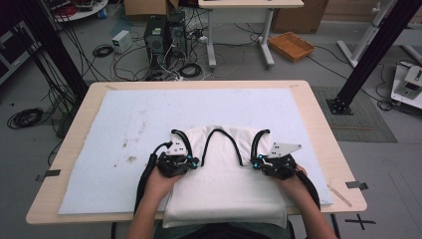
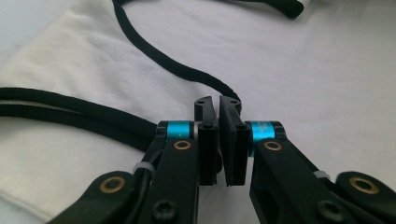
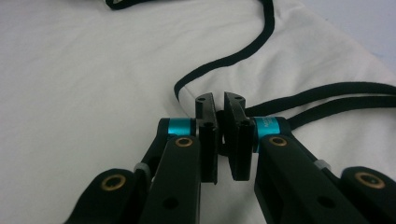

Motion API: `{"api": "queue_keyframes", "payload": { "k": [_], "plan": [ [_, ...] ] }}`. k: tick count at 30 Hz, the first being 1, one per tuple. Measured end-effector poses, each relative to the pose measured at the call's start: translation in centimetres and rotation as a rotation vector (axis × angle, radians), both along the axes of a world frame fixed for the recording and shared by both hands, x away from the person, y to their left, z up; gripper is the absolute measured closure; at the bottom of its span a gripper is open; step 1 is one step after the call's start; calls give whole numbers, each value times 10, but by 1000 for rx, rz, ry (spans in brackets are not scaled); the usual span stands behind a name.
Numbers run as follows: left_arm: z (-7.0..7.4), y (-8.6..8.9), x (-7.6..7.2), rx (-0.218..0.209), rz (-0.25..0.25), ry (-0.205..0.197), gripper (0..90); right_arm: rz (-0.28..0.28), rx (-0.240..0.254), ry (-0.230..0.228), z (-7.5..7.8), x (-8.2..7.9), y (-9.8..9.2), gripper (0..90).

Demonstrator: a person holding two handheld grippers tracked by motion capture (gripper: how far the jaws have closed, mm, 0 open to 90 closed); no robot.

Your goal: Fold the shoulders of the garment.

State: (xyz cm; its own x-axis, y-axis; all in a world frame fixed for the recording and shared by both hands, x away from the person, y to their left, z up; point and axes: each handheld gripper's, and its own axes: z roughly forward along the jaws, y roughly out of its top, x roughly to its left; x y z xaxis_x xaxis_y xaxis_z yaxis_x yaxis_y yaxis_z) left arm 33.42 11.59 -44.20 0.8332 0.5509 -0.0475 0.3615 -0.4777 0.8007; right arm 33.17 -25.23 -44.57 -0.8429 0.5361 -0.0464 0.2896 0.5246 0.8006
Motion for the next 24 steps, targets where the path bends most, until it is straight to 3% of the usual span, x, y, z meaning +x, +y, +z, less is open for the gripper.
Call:
{"api": "queue_keyframes", "payload": {
  "k": [6,9,10,11,13,15,19,22,24],
  "plan": [
    [10,8,-6,-22,-3,-12,858,21,66,-11,13,-8,-14,863],
    [14,12,-7,-45,-3,-4,844,21,66,-10,14,-9,-18,847],
    [16,14,-7,-57,2,-3,801,25,75,-1,13,-9,-18,788],
    [17,15,-7,-62,16,-8,684,21,92,0,14,-8,-19,617],
    [20,18,-6,-86,36,-4,572,-9,112,7,16,-7,-19,480],
    [20,20,-5,-116,68,-24,463,-33,133,-13,18,-6,-22,405],
    [18,25,0,-150,111,-46,365,-127,163,-40,21,-3,-32,292],
    [19,30,3,-181,143,-67,315,-207,219,-25,21,4,-43,214],
    [20,33,5,-203,154,-82,272,-230,230,-13,21,6,-48,214]
  ]
}}
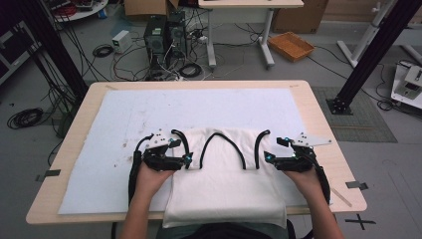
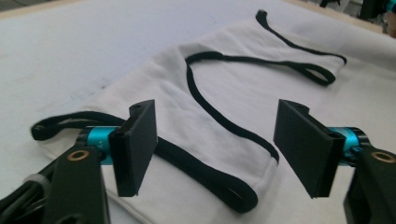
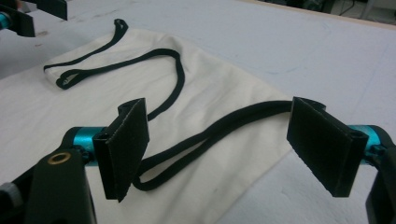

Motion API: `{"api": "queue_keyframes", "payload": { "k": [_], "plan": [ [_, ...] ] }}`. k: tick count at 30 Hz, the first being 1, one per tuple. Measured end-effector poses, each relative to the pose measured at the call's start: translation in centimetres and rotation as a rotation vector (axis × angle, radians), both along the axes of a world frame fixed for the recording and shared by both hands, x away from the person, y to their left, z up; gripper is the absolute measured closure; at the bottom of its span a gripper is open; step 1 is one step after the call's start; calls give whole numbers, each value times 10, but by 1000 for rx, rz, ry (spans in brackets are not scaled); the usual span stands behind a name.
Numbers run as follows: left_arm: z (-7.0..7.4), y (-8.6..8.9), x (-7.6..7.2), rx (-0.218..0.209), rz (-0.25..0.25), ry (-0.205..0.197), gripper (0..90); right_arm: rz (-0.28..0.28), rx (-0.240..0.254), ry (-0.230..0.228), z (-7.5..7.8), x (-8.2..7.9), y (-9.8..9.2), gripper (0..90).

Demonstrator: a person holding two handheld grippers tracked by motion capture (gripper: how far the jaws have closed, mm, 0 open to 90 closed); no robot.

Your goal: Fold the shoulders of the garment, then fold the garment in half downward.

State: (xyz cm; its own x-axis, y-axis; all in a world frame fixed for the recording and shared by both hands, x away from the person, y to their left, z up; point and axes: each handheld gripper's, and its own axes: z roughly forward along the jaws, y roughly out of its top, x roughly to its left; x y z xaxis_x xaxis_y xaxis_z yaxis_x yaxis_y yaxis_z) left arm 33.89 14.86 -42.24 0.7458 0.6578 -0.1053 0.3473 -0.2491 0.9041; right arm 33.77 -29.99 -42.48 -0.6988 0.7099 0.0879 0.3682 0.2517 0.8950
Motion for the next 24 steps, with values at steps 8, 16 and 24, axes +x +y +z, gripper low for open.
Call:
{"api": "queue_keyframes", "payload": {
  "k": [8,16,24],
  "plan": [
    [1,2,2,-17,1,-15,200,-62,26,-24,7,0,-21,202],
    [1,5,9,-15,26,4,200,-80,37,0,8,-2,-31,202],
    [-8,15,12,-11,23,28,197,-80,43,14,3,2,-31,202]
  ]
}}
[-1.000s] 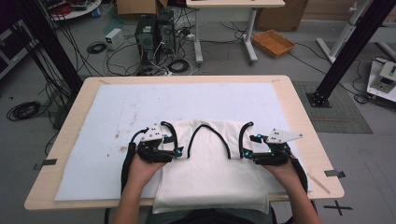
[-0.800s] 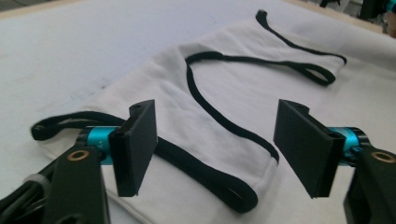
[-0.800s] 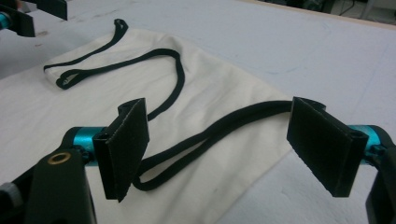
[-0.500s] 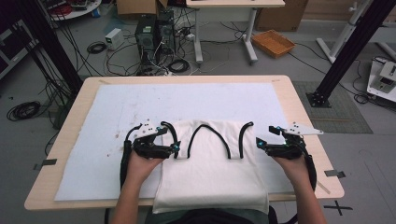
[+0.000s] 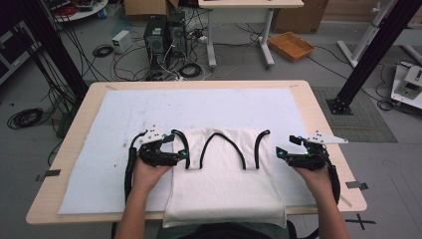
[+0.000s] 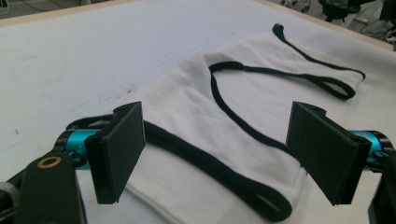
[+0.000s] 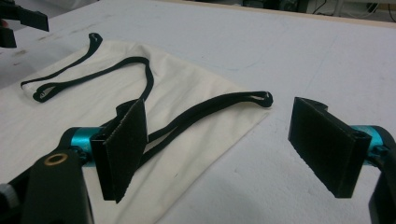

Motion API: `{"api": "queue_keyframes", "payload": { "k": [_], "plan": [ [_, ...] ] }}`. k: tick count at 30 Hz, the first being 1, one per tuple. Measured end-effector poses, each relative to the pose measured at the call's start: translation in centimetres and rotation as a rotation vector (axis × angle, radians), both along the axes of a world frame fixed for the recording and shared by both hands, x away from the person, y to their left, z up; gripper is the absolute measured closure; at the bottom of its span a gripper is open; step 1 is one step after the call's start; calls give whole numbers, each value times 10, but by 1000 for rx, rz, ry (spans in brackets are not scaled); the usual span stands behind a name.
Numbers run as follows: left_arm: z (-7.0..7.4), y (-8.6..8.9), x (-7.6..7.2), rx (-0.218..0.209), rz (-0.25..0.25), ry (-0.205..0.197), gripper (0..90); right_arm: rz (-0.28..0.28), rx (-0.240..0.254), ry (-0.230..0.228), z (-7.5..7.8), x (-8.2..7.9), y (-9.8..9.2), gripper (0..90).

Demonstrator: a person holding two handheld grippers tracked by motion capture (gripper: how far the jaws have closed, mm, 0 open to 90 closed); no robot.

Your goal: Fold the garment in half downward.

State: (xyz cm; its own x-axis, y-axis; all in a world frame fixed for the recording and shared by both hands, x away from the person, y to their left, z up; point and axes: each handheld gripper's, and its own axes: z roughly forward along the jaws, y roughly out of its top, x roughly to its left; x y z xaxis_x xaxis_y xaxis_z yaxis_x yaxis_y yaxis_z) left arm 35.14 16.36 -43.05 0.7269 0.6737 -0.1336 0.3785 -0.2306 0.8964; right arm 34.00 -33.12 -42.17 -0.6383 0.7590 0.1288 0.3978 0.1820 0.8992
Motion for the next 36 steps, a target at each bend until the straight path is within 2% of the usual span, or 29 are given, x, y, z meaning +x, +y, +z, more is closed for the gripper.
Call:
{"api": "queue_keyframes", "payload": {
  "k": [6,9,11,15,16,18,19,21,23,24,26,28,30,31,32,34,35,36],
  "plan": [
    [0,4,8,28,24,31,197,-26,-5,12,4,9,-4,202],
    [1,4,15,32,53,26,196,-36,-20,19,6,17,-3,202],
    [1,3,22,50,64,50,196,-37,-29,34,7,24,-2,202],
    [2,4,35,92,86,57,196,-41,-44,51,10,37,0,202],
    [1,4,39,87,95,72,197,-44,-54,57,10,41,2,202],
    [-2,5,47,111,108,108,197,-41,-71,66,10,48,5,202],
    [-3,5,50,130,111,133,196,-41,-76,77,9,52,6,202],
    [-5,5,56,139,108,159,197,-38,-90,98,6,61,10,203],
    [-7,5,61,135,127,148,197,-42,-99,126,0,69,13,203],
    [-10,5,63,118,146,150,197,-39,-114,152,-2,74,15,204],
    [-15,8,68,126,171,170,197,-35,-131,182,-7,84,19,210],
    [-18,9,71,121,195,186,198,-30,-154,209,-10,93,24,279],
    [-20,11,73,116,207,187,200,-25,-167,205,-11,96,26,292],
    [-20,11,75,117,211,203,201,-25,-203,203,-13,101,31,341],
    [-20,11,78,152,203,219,205,-24,-222,218,-14,104,33,371],
    [-17,9,82,181,197,224,212,-7,-246,234,-16,107,37,408],
    [-16,8,85,199,194,233,223,7,-263,234,-18,109,38,454],
    [-16,7,85,201,196,222,235,16,-283,249,-19,109,41,512]
  ]
}}
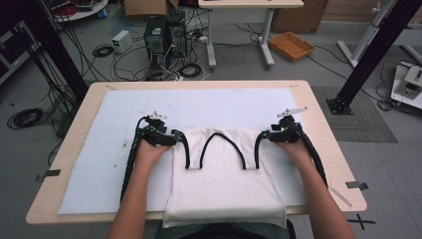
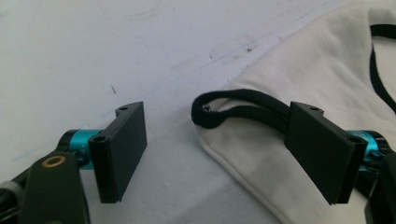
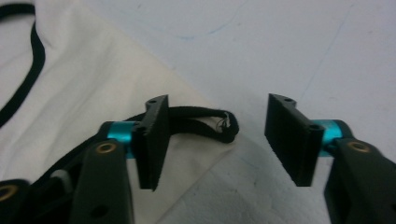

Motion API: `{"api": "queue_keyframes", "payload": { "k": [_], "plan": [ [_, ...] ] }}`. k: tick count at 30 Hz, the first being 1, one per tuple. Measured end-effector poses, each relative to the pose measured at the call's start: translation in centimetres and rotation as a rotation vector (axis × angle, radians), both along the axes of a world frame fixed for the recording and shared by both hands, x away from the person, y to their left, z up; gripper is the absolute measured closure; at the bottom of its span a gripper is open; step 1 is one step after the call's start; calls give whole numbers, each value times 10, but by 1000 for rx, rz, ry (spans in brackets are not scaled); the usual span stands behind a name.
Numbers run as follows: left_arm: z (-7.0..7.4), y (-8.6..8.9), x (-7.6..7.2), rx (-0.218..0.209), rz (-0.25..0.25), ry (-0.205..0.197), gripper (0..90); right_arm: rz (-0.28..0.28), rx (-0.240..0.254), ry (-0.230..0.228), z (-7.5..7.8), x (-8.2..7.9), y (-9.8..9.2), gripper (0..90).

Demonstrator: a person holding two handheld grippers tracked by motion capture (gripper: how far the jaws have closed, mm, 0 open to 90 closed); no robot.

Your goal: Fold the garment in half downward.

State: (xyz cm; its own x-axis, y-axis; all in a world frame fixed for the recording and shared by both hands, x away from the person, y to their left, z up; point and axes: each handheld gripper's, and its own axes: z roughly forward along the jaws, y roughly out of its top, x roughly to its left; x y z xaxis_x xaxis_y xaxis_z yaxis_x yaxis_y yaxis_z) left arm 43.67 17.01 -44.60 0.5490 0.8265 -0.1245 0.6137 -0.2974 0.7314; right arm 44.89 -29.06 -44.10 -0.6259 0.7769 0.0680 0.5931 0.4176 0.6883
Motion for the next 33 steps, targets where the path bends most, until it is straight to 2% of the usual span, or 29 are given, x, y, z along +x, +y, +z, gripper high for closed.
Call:
{"api": "queue_keyframes", "payload": {
  "k": [1,2,3,6,8,11,12,15,17,19,21,24,27,28,31,33],
  "plan": [
    [-1,0,1,-11,-5,-2,257,11,-23,1,-2,0,2,523],
    [-2,-1,0,2,-4,-9,268,8,-28,-9,-2,-1,2,559],
    [-1,-2,0,28,-6,-19,295,15,-27,-14,-2,-2,1,629],
    [0,-2,-2,84,2,-45,427,23,-17,-21,-3,-3,-1,768],
    [1,-2,-2,71,-11,-45,527,40,-18,-24,-2,-4,-2,820],
    [1,-4,-3,58,-61,-50,761,50,-47,-35,-1,-7,0,839],
    [1,-5,-3,65,-61,-57,796,55,-54,-45,0,-7,0,842],
    [2,-6,-3,66,-67,-64,825,47,-64,-70,2,-8,-1,845],
    [3,-4,-3,37,-66,-69,832,45,-55,-87,5,-8,-4,847],
    [6,-3,-3,-1,-52,-91,835,38,-52,-101,9,-8,-6,848],
    [9,-2,-3,-18,-48,-115,835,40,-52,-114,13,-7,-8,849],
    [13,-3,1,-10,-52,-101,836,36,-48,-128,18,-5,-9,849],
    [21,-4,6,-18,-53,-113,837,28,-41,-126,20,0,-12,848],
    [24,-5,8,-24,-50,-141,836,24,-39,-128,21,1,-12,849],
    [28,-7,13,-21,-52,-122,836,11,-25,-125,23,4,-14,849],
    [34,-13,20,-20,-53,-160,837,-4,-12,-135,28,13,-17,849]
  ]
}}
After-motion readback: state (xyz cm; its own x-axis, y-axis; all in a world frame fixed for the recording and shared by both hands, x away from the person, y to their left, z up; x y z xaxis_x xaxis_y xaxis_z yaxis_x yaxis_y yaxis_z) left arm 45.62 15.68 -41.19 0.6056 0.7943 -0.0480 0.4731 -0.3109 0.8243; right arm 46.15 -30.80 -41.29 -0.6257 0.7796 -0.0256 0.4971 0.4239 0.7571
